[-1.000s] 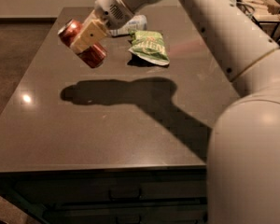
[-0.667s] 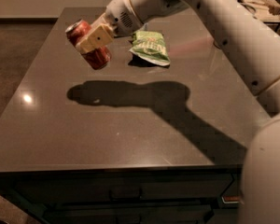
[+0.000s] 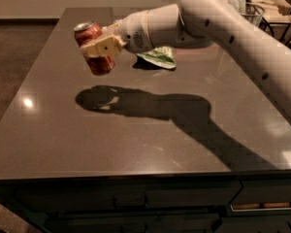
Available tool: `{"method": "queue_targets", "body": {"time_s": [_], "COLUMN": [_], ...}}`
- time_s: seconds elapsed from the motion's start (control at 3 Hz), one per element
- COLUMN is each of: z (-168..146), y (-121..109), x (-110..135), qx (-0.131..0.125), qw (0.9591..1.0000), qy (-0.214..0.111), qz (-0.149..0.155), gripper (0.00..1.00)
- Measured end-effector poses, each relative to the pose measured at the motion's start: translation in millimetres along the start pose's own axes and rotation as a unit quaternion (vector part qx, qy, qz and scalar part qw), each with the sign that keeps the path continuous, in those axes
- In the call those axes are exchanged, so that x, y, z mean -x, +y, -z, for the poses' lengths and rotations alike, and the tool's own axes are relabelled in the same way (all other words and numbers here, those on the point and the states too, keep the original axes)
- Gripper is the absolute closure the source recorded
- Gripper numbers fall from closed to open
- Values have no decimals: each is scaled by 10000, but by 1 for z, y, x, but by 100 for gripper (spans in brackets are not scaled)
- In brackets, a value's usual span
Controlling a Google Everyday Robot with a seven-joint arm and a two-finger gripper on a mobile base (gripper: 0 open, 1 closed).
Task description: Place coke can upright
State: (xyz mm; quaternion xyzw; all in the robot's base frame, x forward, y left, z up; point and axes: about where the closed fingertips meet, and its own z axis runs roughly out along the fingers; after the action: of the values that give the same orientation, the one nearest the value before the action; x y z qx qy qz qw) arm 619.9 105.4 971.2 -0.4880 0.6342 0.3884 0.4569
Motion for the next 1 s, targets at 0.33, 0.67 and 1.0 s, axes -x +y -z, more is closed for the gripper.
{"method": "queue_targets", "body": {"time_s": [0.33, 0.67, 1.0], "z": [-3, -6, -8], "y": [2, 6, 10], "x": [0, -6, -13], "qx": [-109, -144, -290], "qw": [9993, 9978, 9957], "qy": [-342, -652, -858], "qz": [-94, 9, 213], "gripper": [100, 100, 100]}}
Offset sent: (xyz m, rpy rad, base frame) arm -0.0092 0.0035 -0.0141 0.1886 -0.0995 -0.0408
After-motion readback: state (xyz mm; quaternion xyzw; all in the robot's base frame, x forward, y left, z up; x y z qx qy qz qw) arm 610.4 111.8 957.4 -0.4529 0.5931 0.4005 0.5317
